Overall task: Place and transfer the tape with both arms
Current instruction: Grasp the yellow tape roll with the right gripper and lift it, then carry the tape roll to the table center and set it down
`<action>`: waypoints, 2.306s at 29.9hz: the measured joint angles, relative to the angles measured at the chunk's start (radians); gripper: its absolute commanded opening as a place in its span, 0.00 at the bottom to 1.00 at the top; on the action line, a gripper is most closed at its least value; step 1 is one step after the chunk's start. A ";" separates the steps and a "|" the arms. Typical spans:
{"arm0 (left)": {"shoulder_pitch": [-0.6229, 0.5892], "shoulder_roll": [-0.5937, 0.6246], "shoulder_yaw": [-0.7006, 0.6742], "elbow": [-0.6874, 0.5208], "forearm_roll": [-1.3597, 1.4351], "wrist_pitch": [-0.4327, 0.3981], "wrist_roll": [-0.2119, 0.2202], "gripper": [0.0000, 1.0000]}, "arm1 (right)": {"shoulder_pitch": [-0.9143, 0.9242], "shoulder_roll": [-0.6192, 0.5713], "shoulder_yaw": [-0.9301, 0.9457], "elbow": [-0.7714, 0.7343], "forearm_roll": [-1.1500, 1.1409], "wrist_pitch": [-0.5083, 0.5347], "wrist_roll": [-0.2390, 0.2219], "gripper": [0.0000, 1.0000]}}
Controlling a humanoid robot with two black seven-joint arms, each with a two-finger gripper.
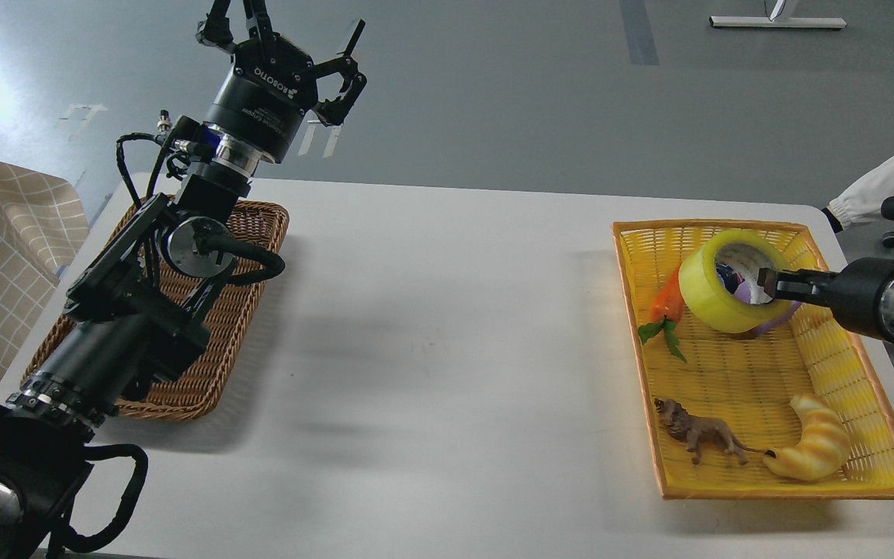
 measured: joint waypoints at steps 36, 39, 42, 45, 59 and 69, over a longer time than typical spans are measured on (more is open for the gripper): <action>0.004 -0.005 0.002 0.002 0.002 0.000 0.002 0.98 | 0.390 0.621 -0.397 -0.328 -0.005 0.000 -0.003 0.00; 0.004 -0.006 0.002 0.001 0.002 0.000 0.002 0.98 | 0.390 0.665 -0.411 -0.359 -0.007 0.000 -0.003 0.00; 0.004 -0.006 0.001 0.001 0.001 0.000 0.002 0.98 | 0.390 0.718 -0.417 -0.401 -0.010 0.000 -0.004 0.00; 0.004 -0.006 0.001 0.001 0.000 0.000 0.000 0.98 | 0.390 0.760 -0.422 -0.437 -0.012 0.000 -0.005 0.00; 0.004 -0.006 0.001 0.001 -0.002 0.000 -0.002 0.98 | 0.423 0.904 -0.500 -0.582 -0.044 0.000 -0.006 0.00; 0.004 -0.008 0.001 0.001 -0.003 0.000 -0.002 0.98 | 0.428 0.935 -0.541 -0.637 -0.078 0.000 -0.006 0.00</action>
